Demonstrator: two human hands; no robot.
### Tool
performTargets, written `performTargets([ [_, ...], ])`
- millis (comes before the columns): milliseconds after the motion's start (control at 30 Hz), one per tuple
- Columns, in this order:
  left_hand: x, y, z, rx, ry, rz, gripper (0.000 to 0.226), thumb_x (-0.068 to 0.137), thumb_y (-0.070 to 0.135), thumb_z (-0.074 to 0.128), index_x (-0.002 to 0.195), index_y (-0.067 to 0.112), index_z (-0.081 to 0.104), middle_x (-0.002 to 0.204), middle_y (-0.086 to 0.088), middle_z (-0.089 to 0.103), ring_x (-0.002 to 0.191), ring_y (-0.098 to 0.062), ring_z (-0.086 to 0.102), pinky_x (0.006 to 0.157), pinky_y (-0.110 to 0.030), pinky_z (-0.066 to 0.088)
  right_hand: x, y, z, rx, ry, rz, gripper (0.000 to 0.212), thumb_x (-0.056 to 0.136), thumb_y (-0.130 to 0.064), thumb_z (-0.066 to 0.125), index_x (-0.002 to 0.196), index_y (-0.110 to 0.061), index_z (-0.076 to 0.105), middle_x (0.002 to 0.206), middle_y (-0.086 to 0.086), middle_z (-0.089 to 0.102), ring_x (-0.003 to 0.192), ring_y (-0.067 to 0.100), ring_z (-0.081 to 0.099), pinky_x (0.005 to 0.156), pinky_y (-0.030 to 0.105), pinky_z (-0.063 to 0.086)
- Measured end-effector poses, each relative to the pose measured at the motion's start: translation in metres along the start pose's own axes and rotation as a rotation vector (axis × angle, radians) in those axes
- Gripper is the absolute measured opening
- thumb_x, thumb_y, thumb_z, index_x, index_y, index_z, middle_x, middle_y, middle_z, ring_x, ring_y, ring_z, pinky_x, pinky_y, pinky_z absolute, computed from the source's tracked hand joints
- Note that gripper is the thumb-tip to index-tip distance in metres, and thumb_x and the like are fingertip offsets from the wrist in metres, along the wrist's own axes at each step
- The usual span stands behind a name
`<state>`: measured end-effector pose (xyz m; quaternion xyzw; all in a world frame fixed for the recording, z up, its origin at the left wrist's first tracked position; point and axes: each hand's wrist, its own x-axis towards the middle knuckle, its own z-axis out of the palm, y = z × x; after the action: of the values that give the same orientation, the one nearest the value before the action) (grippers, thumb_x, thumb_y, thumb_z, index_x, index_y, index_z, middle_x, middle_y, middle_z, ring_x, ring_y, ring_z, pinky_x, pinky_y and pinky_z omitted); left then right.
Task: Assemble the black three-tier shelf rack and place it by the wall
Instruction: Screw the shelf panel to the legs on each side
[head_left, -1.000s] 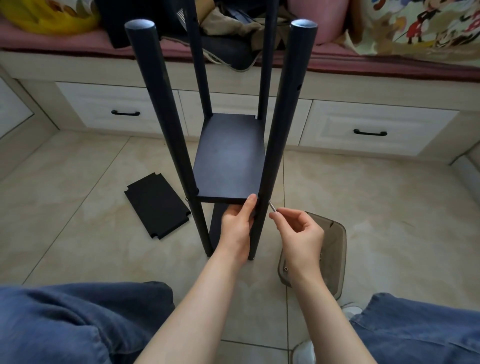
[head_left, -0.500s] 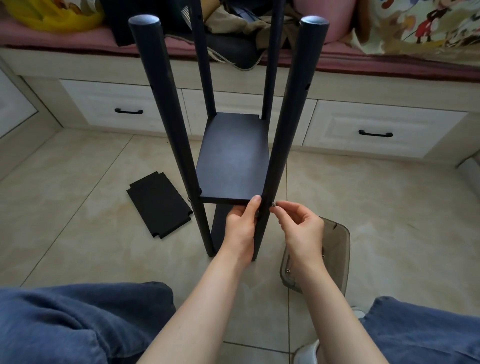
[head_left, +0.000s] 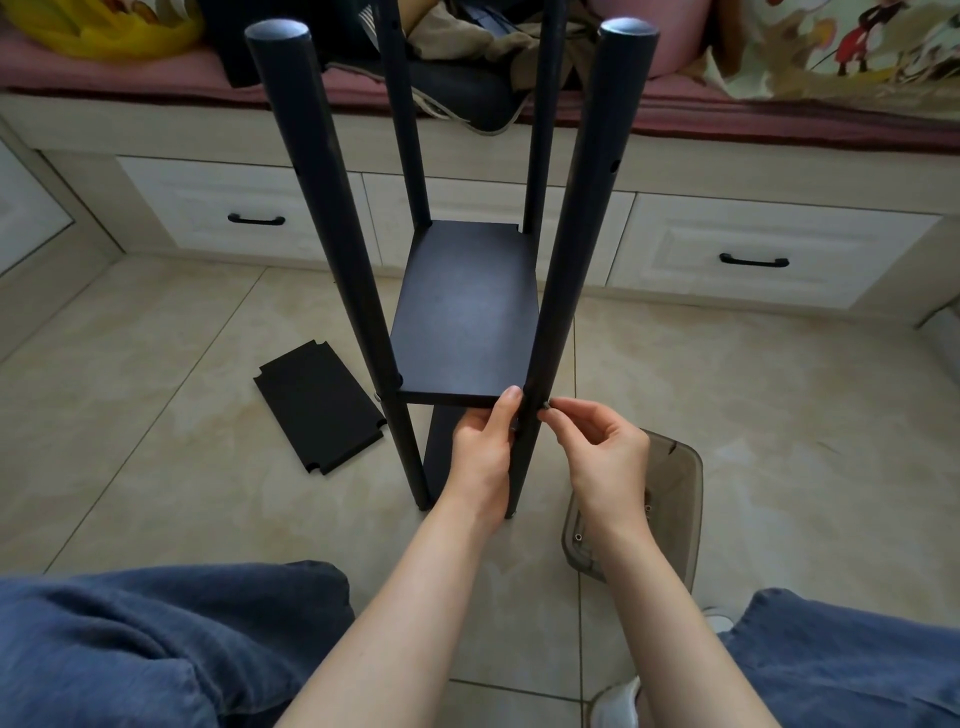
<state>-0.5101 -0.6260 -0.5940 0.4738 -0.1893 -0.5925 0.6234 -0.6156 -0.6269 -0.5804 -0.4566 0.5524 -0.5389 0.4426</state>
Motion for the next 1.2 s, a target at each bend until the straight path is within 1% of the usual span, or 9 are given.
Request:
performTargets([
  [133, -0.001, 0.001, 0.001, 0.016, 0.003, -0.005, 0.014, 0.099, 0.029, 0.063, 0.107, 0.022, 0.071, 0.099, 0.003, 0.078, 0.096, -0.014, 0.074, 0.073, -0.017, 0.056, 0.002, -0.001, -0.001, 0.002, 0.002, 0.025, 0.012, 0.083, -0.014, 0.080, 0.091, -0.022, 0.074, 0.083, -0.010, 0.076, 0.084, 0.002, 0.071, 0.075, 0.014, 0.055],
  [333, -0.002, 0.002, 0.001, 0.044, 0.003, -0.009, 0.022, 0.099, 0.032, 0.063, 0.086, 0.038, 0.080, 0.096, 0.005, 0.078, 0.094, -0.012, 0.074, 0.072, -0.017, 0.055, 0.002, 0.002, -0.003, -0.064, 0.036, 0.005, 0.008, 0.082, -0.019, 0.081, 0.085, -0.020, 0.074, 0.080, -0.008, 0.075, 0.080, 0.004, 0.071, 0.074, 0.018, 0.055],
  [500, 0.000, 0.000, -0.001, 0.062, 0.012, -0.020, 0.015, 0.097, 0.036, 0.065, 0.105, 0.026, 0.072, 0.102, 0.002, 0.077, 0.100, -0.015, 0.073, 0.078, -0.022, 0.054, 0.001, 0.001, -0.001, -0.146, 0.048, -0.102, 0.015, 0.082, -0.017, 0.080, 0.079, -0.028, 0.071, 0.078, -0.016, 0.073, 0.075, -0.001, 0.068, 0.067, 0.009, 0.049],
  [667, 0.000, 0.000, 0.000, 0.061, 0.000, -0.018, 0.018, 0.098, 0.033, 0.063, 0.108, 0.021, 0.071, 0.103, -0.001, 0.077, 0.102, -0.018, 0.073, 0.081, -0.024, 0.054, -0.001, 0.001, 0.002, -0.250, 0.063, -0.227, 0.014, 0.084, -0.012, 0.079, 0.083, -0.023, 0.071, 0.076, -0.016, 0.070, 0.075, -0.003, 0.065, 0.066, 0.006, 0.045],
  [800, 0.002, -0.002, -0.002, 0.053, -0.015, -0.012, 0.020, 0.097, 0.035, 0.064, 0.110, 0.021, 0.071, 0.105, -0.002, 0.077, 0.104, -0.018, 0.073, 0.081, -0.023, 0.054, -0.002, 0.004, 0.001, -0.364, 0.061, -0.316, 0.013, 0.086, -0.013, 0.077, 0.087, -0.023, 0.070, 0.081, -0.007, 0.069, 0.078, 0.003, 0.064, 0.070, 0.006, 0.044],
  [933, 0.001, -0.001, -0.001, 0.006, -0.053, 0.000, 0.035, 0.087, 0.040, 0.067, 0.114, 0.018, 0.069, 0.107, -0.002, 0.077, 0.105, -0.018, 0.072, 0.080, -0.019, 0.055, -0.001, 0.007, 0.002, -0.463, 0.097, -0.432, 0.010, 0.084, -0.007, 0.077, 0.086, -0.016, 0.071, 0.079, -0.011, 0.062, 0.075, 0.013, 0.060, 0.071, 0.007, 0.040],
  [1000, 0.002, -0.001, 0.000, -0.013, -0.068, -0.001, 0.032, 0.092, 0.035, 0.065, 0.116, 0.015, 0.067, 0.105, -0.002, 0.077, 0.103, -0.017, 0.073, 0.079, -0.018, 0.055, -0.001, 0.008, 0.003, -0.514, 0.110, -0.487, 0.010, 0.084, -0.004, 0.076, 0.086, -0.012, 0.071, 0.080, -0.009, 0.062, 0.079, 0.015, 0.057, 0.072, 0.011, 0.041],
  [1100, 0.001, -0.001, 0.001, -0.051, -0.069, -0.014, 0.022, 0.101, 0.024, 0.058, 0.118, 0.012, 0.065, 0.104, -0.002, 0.078, 0.100, -0.015, 0.074, 0.079, -0.019, 0.056, -0.001, 0.011, 0.003, -0.558, 0.101, -0.531, 0.008, 0.085, -0.003, 0.075, 0.087, -0.010, 0.071, 0.084, -0.001, 0.067, 0.083, 0.020, 0.057, 0.073, 0.027, 0.046],
  [1200, 0.000, 0.001, 0.001, -0.052, -0.065, -0.028, 0.022, 0.101, 0.024, 0.057, 0.119, 0.014, 0.065, 0.105, -0.001, 0.078, 0.102, -0.015, 0.073, 0.079, -0.018, 0.056, -0.001, 0.012, 0.002, -0.564, 0.092, -0.550, 0.007, 0.086, -0.004, 0.075, 0.089, -0.010, 0.071, 0.084, 0.001, 0.068, 0.083, 0.019, 0.057, 0.073, 0.024, 0.044],
])
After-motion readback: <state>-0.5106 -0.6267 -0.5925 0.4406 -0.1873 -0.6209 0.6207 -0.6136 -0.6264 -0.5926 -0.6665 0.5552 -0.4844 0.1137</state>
